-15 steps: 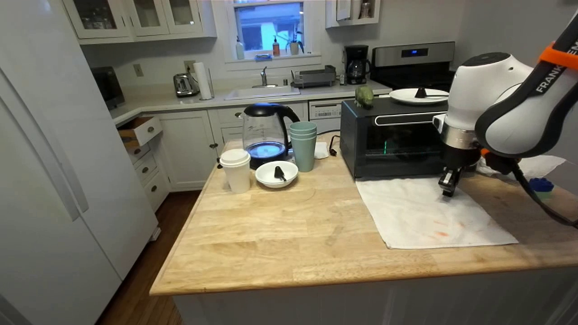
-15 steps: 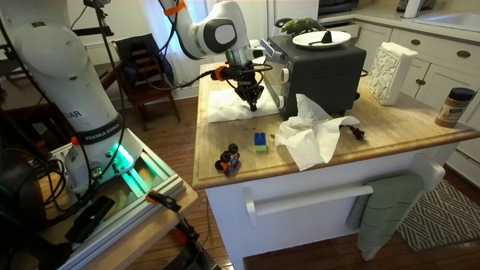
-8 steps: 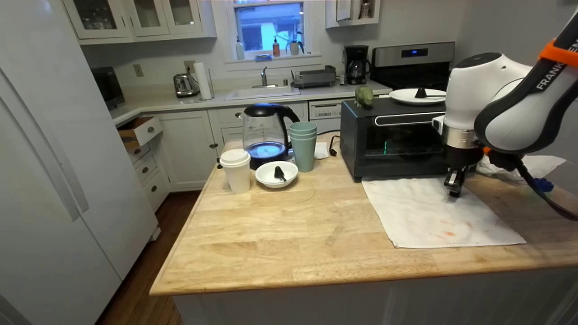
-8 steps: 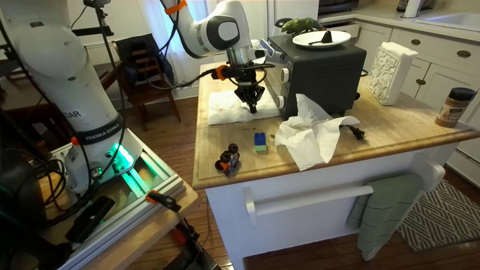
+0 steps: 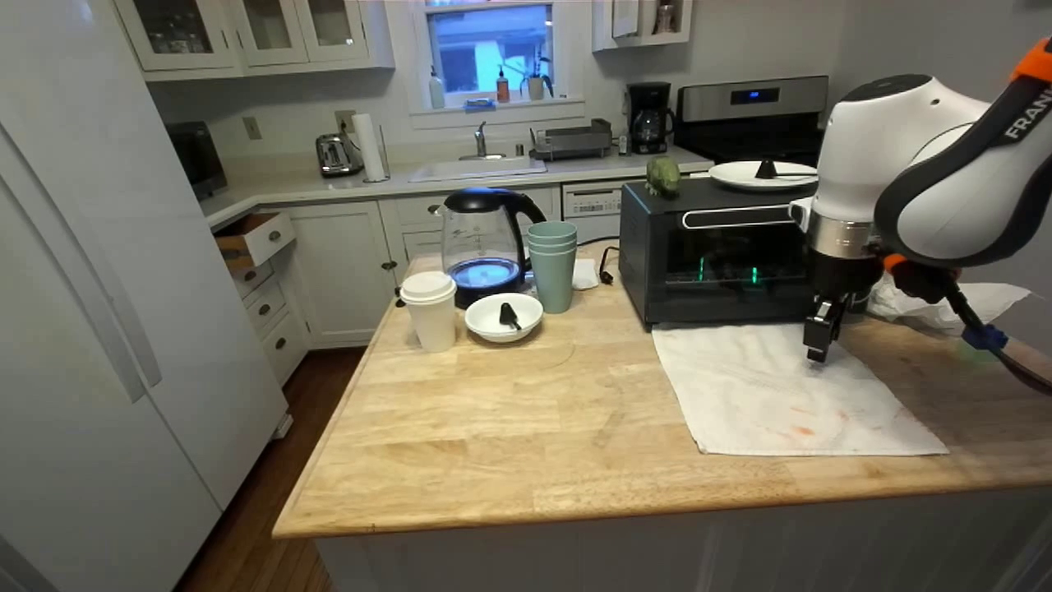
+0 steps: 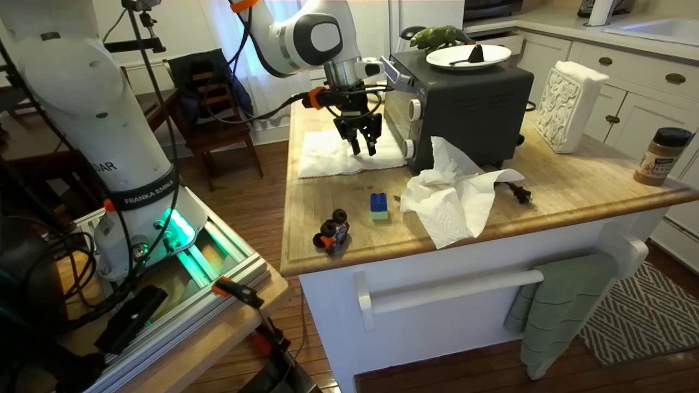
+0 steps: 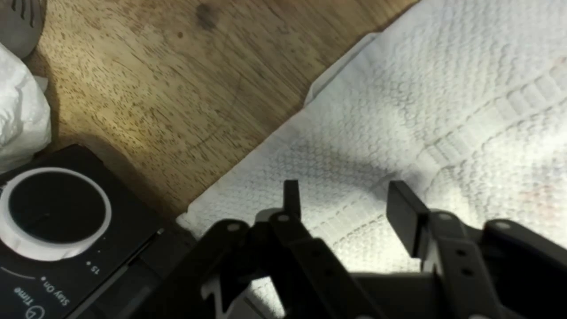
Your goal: Move the towel to the right
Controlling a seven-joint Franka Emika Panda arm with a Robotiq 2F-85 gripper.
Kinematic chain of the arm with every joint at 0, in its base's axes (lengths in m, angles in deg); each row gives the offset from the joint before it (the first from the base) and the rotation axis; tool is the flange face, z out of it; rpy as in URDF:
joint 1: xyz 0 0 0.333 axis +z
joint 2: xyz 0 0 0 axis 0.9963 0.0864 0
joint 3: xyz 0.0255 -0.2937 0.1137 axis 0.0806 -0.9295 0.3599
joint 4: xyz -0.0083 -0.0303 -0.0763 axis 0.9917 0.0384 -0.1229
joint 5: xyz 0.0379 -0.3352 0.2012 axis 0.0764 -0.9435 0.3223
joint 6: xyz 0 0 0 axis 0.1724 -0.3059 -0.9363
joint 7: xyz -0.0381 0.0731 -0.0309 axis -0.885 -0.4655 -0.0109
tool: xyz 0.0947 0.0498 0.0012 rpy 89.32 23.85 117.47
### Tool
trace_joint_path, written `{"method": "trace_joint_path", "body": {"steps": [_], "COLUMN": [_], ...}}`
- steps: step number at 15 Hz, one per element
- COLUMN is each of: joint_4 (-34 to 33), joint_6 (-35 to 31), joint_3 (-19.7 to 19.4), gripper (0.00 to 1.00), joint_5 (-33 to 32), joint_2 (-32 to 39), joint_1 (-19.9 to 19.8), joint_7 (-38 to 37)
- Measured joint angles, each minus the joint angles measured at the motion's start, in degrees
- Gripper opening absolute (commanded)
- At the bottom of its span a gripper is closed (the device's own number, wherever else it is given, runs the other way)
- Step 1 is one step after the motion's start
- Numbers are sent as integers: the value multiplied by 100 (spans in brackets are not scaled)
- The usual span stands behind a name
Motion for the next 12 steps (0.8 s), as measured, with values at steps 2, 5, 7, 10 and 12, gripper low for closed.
{"method": "trace_joint_path", "body": {"steps": [2,5,7,10,12], "joint_4": [172,504,755,1106,1301], "joint_6": [38,609,1197,1720,1843], "joint_3": [2,211,410,560,574], "gripper": [100,100,100,100,100], "joint_5": [20,633,1564,2745,3161], "joint_2": [-272,-781,-1256,-2155,-2772], "joint_1": [-36,-214,-270,-269,-269], "joint_7": [-68,107,518,883,851]}}
